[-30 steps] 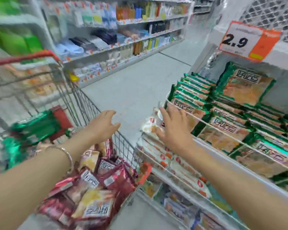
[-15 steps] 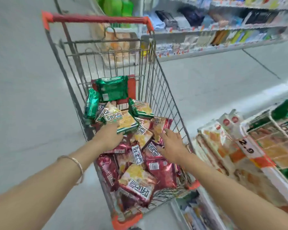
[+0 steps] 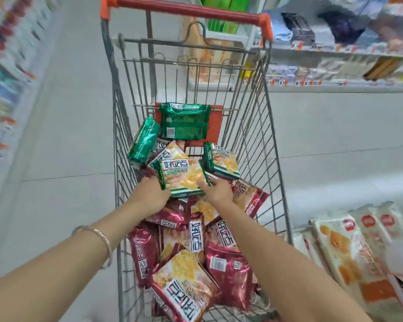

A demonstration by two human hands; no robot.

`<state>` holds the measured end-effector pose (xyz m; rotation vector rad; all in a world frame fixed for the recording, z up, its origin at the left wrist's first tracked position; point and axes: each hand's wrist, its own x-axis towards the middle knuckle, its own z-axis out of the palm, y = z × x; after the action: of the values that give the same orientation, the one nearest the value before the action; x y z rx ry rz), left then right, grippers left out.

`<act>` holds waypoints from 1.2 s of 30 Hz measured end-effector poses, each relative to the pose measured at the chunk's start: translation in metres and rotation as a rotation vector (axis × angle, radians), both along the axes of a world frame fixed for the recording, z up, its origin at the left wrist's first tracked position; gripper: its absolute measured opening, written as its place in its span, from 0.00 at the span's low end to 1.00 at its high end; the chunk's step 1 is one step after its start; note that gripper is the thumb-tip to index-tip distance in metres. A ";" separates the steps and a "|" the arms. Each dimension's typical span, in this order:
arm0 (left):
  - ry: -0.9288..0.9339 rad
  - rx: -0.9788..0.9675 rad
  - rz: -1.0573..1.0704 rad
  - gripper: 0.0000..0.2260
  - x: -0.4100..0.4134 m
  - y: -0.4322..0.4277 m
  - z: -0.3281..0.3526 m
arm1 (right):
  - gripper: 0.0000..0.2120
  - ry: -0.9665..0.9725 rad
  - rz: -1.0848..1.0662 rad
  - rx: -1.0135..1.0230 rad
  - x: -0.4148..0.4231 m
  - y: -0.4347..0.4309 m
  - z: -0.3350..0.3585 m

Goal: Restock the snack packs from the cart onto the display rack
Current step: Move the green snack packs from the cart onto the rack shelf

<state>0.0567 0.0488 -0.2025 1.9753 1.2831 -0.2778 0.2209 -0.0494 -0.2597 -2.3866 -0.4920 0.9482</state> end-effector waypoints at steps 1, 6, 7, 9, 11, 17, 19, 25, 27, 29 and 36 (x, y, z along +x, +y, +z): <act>-0.003 -0.030 0.059 0.19 0.003 -0.001 -0.001 | 0.26 -0.010 0.005 0.032 0.004 -0.002 0.000; -0.109 -0.294 0.466 0.28 0.021 0.001 -0.012 | 0.14 0.137 -0.030 0.211 0.019 -0.014 0.002; -0.167 -0.316 0.524 0.29 0.023 0.004 -0.014 | 0.12 0.241 -0.089 0.266 0.023 -0.013 0.007; -0.281 -0.416 0.620 0.38 0.026 0.010 -0.013 | 0.11 0.460 -0.154 0.352 0.033 -0.011 0.020; -0.369 -0.588 0.702 0.35 0.028 0.015 -0.011 | 0.13 0.659 -0.141 0.378 0.044 -0.007 0.031; -0.525 -0.649 0.789 0.19 0.025 0.022 -0.018 | 0.16 0.019 0.257 0.094 0.070 0.011 0.021; -0.497 -0.590 0.767 0.32 0.019 0.023 -0.021 | 0.19 -0.320 0.453 -0.087 0.082 0.022 0.002; -0.417 -0.570 0.704 0.35 0.013 0.016 -0.014 | 0.34 -0.613 0.528 -0.293 0.083 0.036 -0.054; -0.419 -0.592 0.704 0.37 0.014 0.013 -0.009 | 0.28 -0.708 0.578 -0.282 0.087 0.034 -0.052; -0.408 -0.616 0.713 0.44 0.012 0.011 -0.008 | 0.18 -0.707 0.631 -0.270 0.089 0.033 -0.045; -0.488 -0.614 0.675 0.58 0.007 0.016 -0.050 | 0.09 -0.816 0.373 0.162 0.084 0.016 0.002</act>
<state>0.0635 0.0649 -0.2529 0.9435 1.2573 0.1324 0.3052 -0.0334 -0.2572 -2.4921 -1.2852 -0.0005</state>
